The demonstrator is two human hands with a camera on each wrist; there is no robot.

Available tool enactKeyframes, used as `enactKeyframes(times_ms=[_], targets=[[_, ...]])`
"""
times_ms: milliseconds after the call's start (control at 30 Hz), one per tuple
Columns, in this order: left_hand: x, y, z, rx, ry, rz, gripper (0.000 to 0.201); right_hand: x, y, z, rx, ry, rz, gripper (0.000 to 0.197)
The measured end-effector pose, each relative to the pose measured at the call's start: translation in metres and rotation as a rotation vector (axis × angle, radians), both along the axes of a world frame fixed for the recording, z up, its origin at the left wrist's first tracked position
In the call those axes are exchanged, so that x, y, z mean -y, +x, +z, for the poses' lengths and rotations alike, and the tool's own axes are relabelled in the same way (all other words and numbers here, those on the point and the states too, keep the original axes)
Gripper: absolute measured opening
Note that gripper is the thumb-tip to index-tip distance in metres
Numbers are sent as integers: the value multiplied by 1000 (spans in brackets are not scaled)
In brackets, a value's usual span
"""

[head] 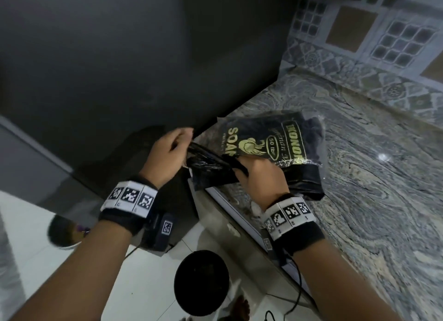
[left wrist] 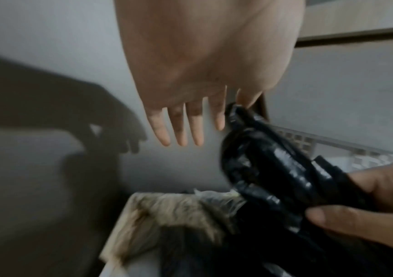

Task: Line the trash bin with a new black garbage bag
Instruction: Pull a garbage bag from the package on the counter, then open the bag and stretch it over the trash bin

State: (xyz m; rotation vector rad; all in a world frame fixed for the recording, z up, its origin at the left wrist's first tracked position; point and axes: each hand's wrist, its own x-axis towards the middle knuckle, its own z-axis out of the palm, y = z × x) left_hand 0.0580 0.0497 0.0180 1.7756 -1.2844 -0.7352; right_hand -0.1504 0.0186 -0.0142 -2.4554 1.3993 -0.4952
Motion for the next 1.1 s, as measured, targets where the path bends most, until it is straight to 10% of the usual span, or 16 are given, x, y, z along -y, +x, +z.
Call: enactKeyframes(times_ms=[433,1099], targets=[[-74,-28,-6,-450,-21,92,24,-39,9,30,29,-48,93,18],[-257,-19,20,-377,-264,286,22,-202,40,53,291,197,328,48]])
